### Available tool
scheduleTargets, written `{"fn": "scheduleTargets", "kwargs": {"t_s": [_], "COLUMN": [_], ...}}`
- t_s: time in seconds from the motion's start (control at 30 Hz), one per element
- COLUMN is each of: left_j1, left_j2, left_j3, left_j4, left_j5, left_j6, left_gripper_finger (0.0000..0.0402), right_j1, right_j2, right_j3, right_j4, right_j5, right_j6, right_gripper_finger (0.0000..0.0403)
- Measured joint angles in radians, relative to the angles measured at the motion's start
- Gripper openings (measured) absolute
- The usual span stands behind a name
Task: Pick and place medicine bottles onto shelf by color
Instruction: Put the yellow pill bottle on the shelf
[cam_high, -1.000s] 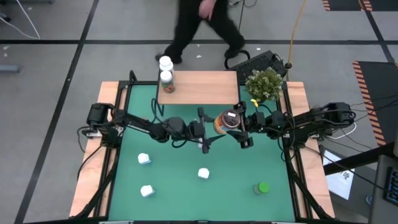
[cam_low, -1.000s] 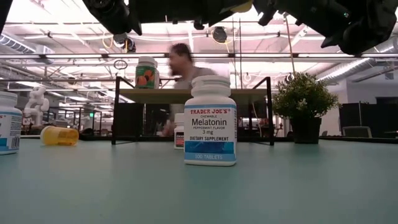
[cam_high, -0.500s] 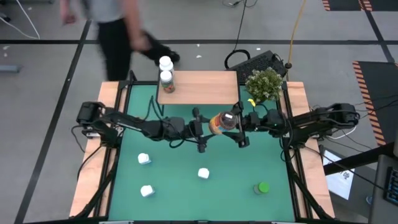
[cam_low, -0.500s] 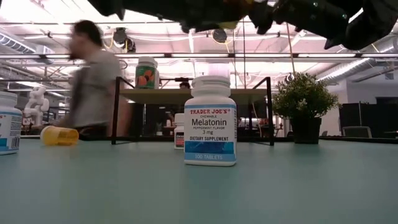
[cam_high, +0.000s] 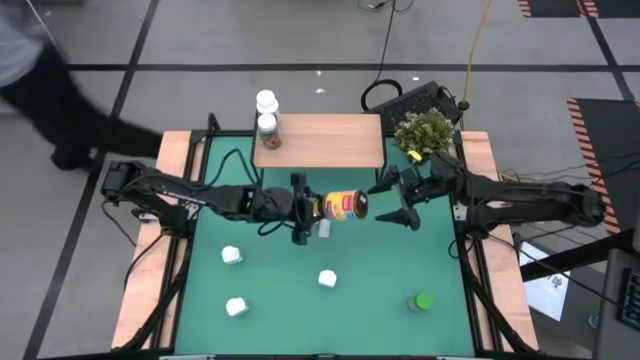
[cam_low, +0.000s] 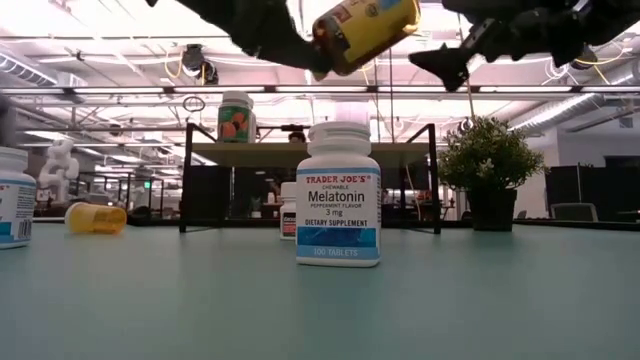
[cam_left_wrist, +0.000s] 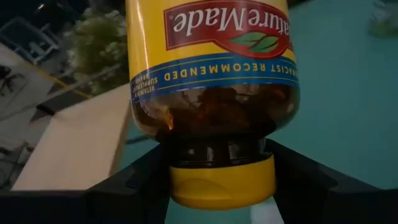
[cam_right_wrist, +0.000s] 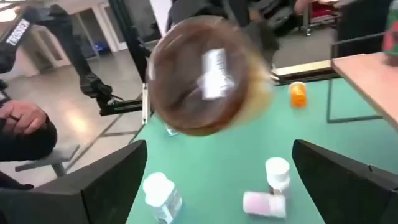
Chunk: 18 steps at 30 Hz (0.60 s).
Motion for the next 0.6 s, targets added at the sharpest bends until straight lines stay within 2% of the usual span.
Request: {"fn": "scheduleTargets", "kwargs": {"t_s": [0.1,0.23,0.33,0.43,0.5,0.6], "left_j1": [-0.001,0.000,0.001,0.000,-0.002,-0.002], "left_j2": [0.002,0.013,0.031,0.061,0.088,0.140], "left_j3": [0.000,0.000,0.000,-0.001,0.001,-0.001], "left_j4": [-0.109,-0.170,-0.162,-0.171,-0.155,-0.138], "left_j5": [0.073,0.083,0.081,0.083,0.084,0.086], "left_j6": [0.042,0.034,0.035,0.088,0.140,0.223], "left_gripper_finger": [0.0226,0.0218,0.0221,0.0225,0.0224,0.0219], "right_j1": [-0.007,-0.007,-0.007,-0.007,-0.006,-0.004], "right_j2": [-0.025,0.002,0.061,0.133,0.172,0.219], "right_j3": [0.002,0.003,0.013,0.089,0.160,0.265], "right_j4": [-0.004,0.002,-0.029,-0.170,-0.283,-0.393], "right_j5": [0.055,0.178,0.166,0.081,0.045,0.080], "right_j6": [-0.022,0.000,0.097,0.192,0.197,0.138], "right_gripper_finger": [0.0392,0.0391,0.0391,0.0391,0.0391,0.0391]}}
